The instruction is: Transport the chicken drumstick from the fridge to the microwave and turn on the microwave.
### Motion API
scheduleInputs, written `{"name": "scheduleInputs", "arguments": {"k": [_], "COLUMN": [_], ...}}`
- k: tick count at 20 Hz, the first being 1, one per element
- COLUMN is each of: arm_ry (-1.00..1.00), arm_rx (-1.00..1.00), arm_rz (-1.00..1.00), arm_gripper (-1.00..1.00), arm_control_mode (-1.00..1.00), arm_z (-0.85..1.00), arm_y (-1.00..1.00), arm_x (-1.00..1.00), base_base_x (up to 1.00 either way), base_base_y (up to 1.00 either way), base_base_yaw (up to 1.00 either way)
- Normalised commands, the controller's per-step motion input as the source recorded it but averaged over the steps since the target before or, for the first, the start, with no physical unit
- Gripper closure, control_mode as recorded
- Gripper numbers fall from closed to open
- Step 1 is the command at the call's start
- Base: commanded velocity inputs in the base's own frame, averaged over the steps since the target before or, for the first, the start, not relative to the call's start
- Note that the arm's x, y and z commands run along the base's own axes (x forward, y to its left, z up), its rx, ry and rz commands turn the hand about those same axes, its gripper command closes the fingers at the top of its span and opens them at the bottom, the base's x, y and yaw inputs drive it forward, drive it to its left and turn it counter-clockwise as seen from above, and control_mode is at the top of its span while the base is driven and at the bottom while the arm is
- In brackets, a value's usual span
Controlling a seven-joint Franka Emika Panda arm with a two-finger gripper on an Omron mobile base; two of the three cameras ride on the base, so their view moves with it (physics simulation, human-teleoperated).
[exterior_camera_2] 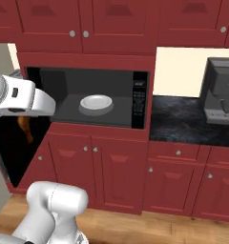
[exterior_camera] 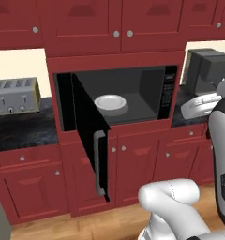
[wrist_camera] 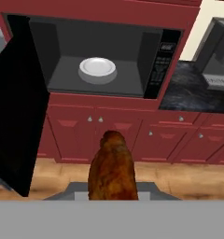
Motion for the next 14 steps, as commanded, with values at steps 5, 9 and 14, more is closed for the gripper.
{"name": "scheduleInputs", "arguments": {"k": [5,9,14], "arm_ry": [0.00,0.00,0.00], "arm_rx": [0.00,0.00,0.00], "arm_rz": [0.00,0.00,0.00], "arm_gripper": [1.00,1.00,1.00], "arm_control_mode": [1.00,1.00,1.00], "arm_z": [0.00,0.00,0.00], "arm_y": [0.00,0.00,0.00], "arm_x": [0.00,0.00,0.00], "base_base_x": [0.02,0.00,0.02], "base_base_y": [0.32,0.03,0.00], "base_base_yaw": [-0.02,-0.01,-0.01]}}
